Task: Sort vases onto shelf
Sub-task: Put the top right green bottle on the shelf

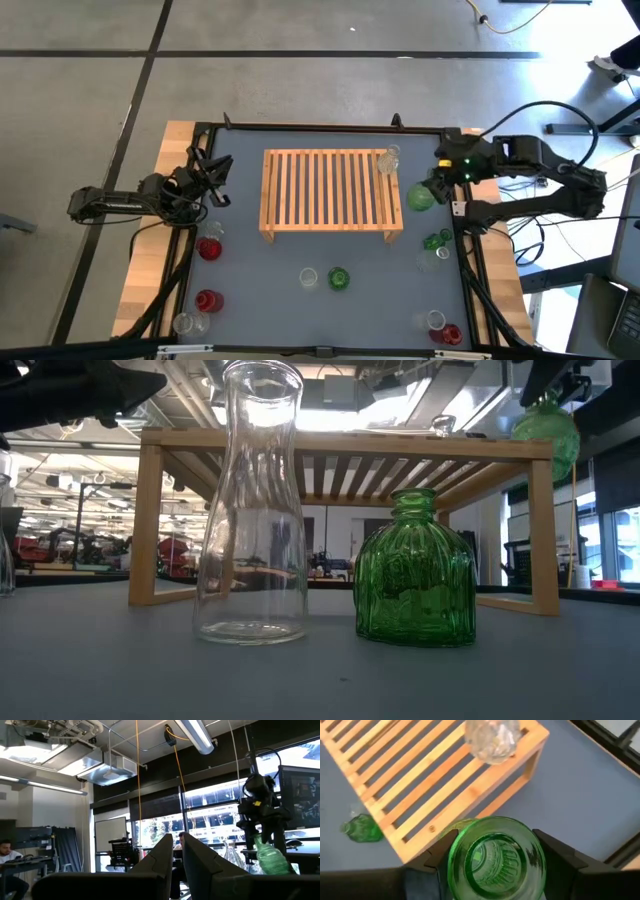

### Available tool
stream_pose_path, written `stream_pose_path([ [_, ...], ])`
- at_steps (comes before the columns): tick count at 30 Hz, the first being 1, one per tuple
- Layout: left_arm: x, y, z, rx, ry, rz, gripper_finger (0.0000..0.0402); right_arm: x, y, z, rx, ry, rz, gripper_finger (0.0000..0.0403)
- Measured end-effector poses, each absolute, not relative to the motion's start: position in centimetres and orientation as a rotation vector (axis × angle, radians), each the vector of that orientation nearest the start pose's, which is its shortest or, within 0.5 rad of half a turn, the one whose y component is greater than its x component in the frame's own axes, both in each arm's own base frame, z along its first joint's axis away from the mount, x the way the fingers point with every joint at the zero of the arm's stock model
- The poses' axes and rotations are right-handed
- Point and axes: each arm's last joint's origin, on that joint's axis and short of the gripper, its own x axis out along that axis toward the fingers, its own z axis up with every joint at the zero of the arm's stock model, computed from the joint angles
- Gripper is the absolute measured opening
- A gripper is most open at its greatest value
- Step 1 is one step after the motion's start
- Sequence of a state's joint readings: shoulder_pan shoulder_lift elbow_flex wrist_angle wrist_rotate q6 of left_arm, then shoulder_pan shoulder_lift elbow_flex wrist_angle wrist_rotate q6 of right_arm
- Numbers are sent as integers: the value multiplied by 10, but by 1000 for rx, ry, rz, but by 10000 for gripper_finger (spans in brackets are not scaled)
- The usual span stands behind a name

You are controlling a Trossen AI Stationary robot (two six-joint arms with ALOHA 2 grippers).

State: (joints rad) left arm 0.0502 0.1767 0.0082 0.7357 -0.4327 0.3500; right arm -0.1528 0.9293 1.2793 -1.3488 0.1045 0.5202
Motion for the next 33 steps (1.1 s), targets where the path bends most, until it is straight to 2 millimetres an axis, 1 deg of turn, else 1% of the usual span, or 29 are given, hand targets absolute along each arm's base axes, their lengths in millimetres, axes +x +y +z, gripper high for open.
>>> stream_pose_path([
  [6,90,17,218,225,-473,561,37,131,-10,374,494,908,-430,199],
  [9,90,17,218,225,-473,562,37,135,-5,379,473,902,-407,199],
  [14,90,17,219,225,-473,560,37,144,2,399,423,884,-393,199],
  [17,90,17,219,226,-475,557,37,148,7,416,386,836,-381,199],
  [20,90,17,219,226,-474,557,37,157,11,426,333,832,-371,199],
  [25,90,17,219,224,-477,557,37,181,15,436,247,824,-337,200],
  [33,90,17,219,222,-481,557,37,226,20,441,63,865,-293,201],
])
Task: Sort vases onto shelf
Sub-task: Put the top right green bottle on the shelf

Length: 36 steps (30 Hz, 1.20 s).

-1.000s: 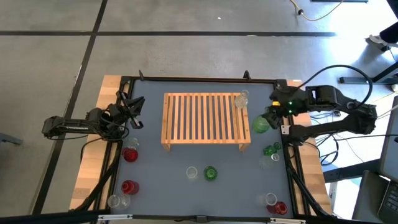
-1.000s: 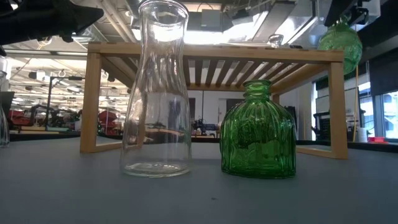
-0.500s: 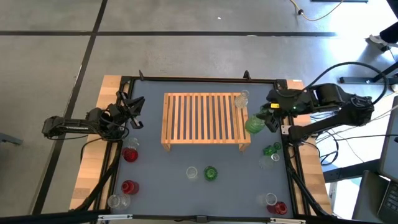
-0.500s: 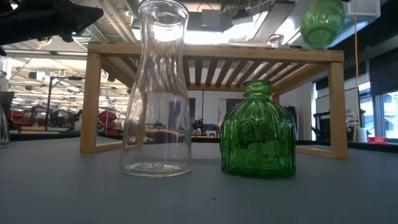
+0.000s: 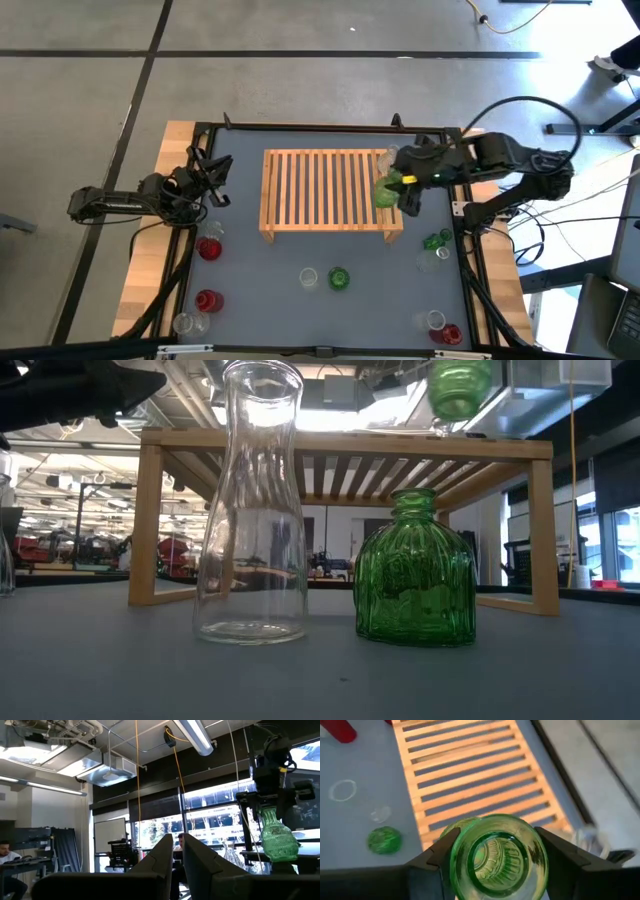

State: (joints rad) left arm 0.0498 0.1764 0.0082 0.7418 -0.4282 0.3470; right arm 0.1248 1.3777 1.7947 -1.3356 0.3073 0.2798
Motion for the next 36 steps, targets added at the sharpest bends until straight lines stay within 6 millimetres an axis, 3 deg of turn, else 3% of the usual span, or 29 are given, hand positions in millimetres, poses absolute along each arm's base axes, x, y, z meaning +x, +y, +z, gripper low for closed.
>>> stream_pose_path([
  [10,90,17,219,223,-480,557,37,272,21,445,-106,871,-323,202],
  [16,90,17,219,223,-480,557,37,291,-2,442,-83,906,-344,202],
  [26,90,17,219,226,-479,558,37,288,-55,441,-30,942,-397,202],
  [36,90,17,219,225,-480,560,37,299,-74,427,-25,997,-387,202],
])
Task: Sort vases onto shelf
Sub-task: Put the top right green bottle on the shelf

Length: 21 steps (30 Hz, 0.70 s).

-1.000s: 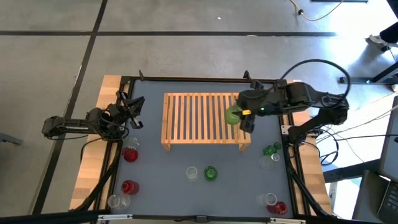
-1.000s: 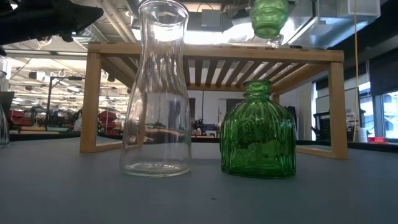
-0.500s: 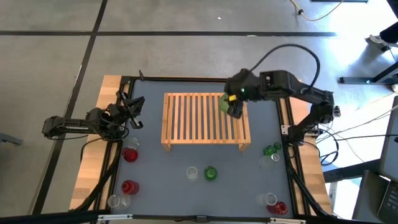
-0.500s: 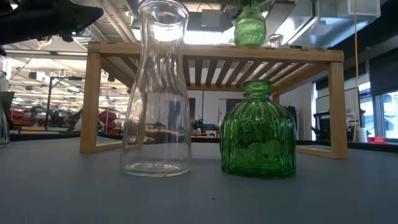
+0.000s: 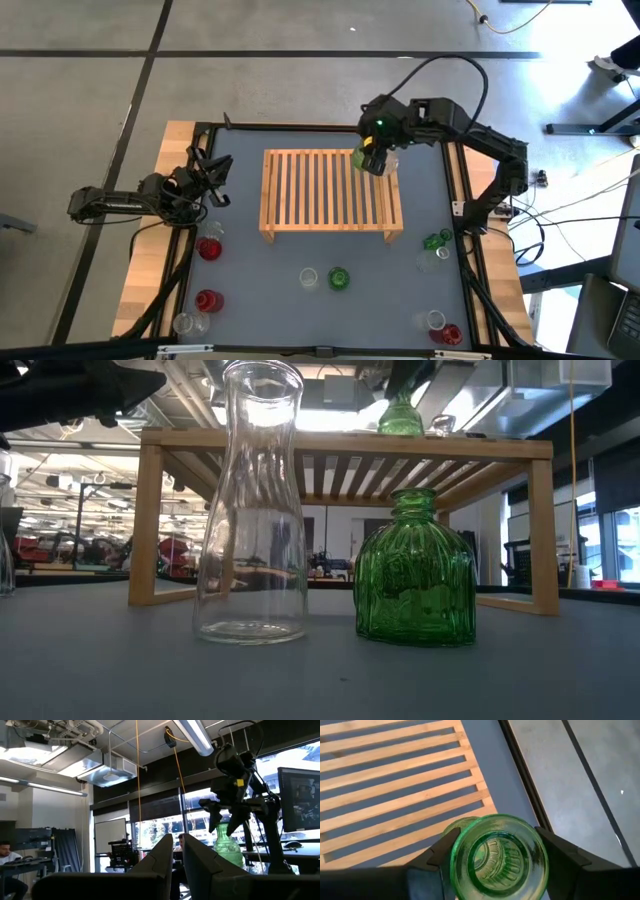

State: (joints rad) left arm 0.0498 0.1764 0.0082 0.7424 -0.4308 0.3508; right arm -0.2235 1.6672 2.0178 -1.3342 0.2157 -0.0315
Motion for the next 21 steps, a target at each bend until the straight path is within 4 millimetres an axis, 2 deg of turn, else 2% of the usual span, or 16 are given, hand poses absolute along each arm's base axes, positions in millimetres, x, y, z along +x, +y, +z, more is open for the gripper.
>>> stream_pose_path([
  [21,90,17,219,224,-480,562,37,312,-78,394,-32,1066,-393,202],
])
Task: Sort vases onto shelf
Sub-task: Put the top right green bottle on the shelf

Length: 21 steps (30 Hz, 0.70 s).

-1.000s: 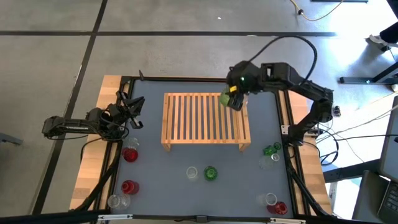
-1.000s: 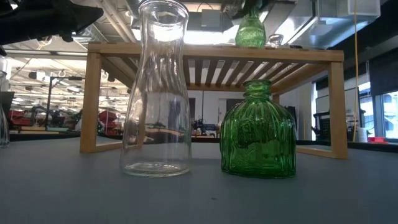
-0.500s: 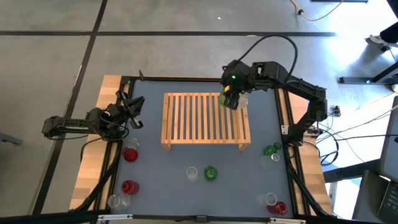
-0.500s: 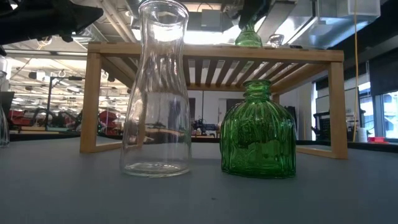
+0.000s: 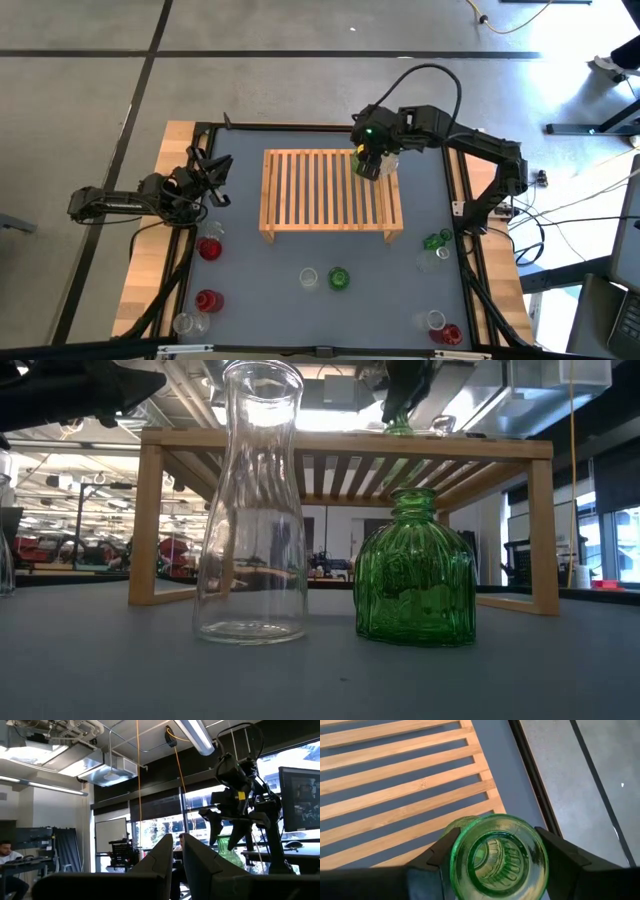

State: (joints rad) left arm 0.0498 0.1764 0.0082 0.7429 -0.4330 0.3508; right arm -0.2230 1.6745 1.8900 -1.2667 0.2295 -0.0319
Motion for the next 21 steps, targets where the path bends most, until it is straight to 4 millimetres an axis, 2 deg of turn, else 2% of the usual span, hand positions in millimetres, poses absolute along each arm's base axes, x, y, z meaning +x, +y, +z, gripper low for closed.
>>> stream_pose_path([
  [17,90,17,219,224,-480,562,37,312,-77,393,-31,1064,-389,203],
  [21,90,17,219,224,-480,562,37,312,-77,393,-32,1067,-388,221],
])
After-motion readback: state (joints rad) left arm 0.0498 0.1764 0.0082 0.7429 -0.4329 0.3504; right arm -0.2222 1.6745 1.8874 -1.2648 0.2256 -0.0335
